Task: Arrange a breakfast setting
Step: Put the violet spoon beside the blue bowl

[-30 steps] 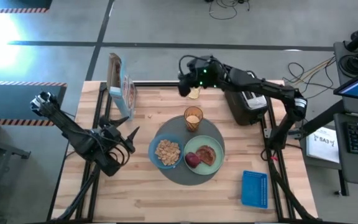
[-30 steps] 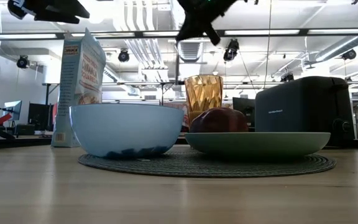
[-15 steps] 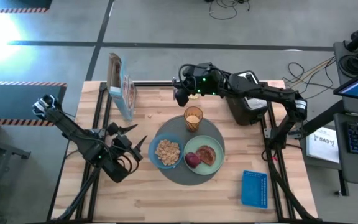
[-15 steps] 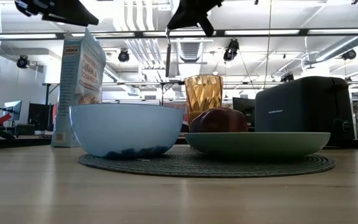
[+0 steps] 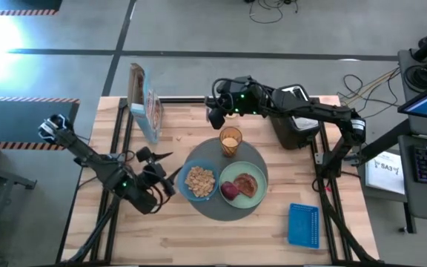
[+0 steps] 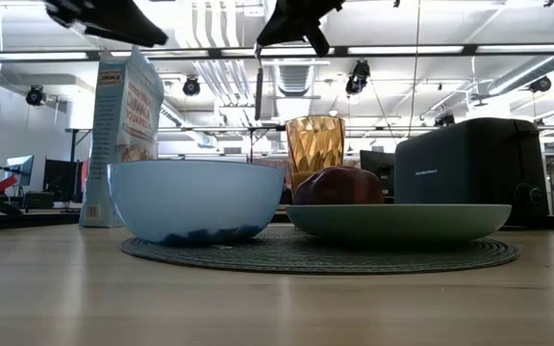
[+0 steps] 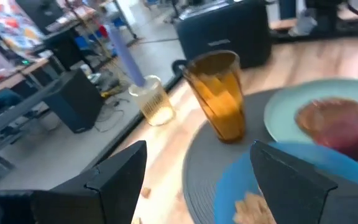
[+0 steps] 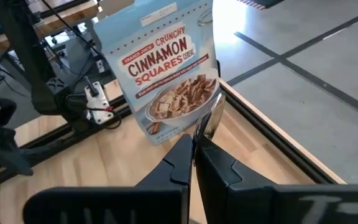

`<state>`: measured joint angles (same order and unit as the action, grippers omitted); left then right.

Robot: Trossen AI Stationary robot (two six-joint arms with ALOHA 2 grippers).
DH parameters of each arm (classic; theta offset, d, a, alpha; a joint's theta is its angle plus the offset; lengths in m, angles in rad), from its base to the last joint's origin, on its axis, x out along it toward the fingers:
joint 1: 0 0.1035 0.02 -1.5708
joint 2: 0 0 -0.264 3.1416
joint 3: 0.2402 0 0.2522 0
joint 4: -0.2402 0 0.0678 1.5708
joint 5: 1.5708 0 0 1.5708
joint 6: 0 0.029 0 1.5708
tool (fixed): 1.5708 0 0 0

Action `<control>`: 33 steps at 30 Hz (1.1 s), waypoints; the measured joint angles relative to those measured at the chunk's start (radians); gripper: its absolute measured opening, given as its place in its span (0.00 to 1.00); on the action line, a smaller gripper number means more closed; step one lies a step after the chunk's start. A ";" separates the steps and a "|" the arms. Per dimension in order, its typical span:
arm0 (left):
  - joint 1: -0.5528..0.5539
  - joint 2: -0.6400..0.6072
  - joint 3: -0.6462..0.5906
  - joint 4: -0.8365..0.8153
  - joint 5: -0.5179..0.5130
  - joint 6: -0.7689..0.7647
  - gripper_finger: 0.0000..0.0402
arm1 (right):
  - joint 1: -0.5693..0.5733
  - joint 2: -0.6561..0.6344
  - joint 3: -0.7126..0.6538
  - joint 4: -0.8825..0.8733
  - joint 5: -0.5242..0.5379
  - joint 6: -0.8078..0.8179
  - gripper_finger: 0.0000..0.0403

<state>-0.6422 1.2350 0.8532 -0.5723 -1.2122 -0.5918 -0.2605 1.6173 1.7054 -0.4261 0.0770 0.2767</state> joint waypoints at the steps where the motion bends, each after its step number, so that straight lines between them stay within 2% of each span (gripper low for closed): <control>1: 0.014 -0.001 0.000 0.018 -0.004 0.014 0.67 | 0.001 0.000 0.000 -0.002 0.000 0.000 0.02; 7: 0.145 0.007 0.000 0.144 0.043 0.164 0.67 | 0.019 0.000 0.000 -0.010 -0.002 0.000 0.02; 11: 0.245 0.029 -0.010 0.327 0.097 0.307 0.67 | 0.029 0.000 0.000 -0.010 -0.007 -0.009 0.02; 19: 0.452 0.093 -0.089 0.752 0.377 0.661 0.67 | 0.046 -0.001 0.000 -0.015 -0.025 -0.034 0.02; 21: 0.506 0.098 -0.098 0.817 0.436 0.678 0.67 | 0.046 -0.002 0.000 -0.020 -0.032 -0.029 0.02; 24: 0.555 0.089 -0.103 0.859 0.441 0.678 0.67 | 0.045 -0.005 0.000 -0.042 -0.032 -0.026 0.02; 28: 0.573 0.076 -0.117 0.942 0.447 0.715 0.67 | 0.045 -0.005 0.000 -0.052 -0.033 -0.026 0.02; 33: 0.579 0.072 -0.148 1.099 0.540 0.710 0.67 | 0.048 -0.005 0.000 -0.048 -0.032 -0.054 0.02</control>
<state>-0.0633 1.3067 0.7055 0.5264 -0.6724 0.1184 -0.2121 1.6119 1.7054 -0.4740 0.0446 0.2224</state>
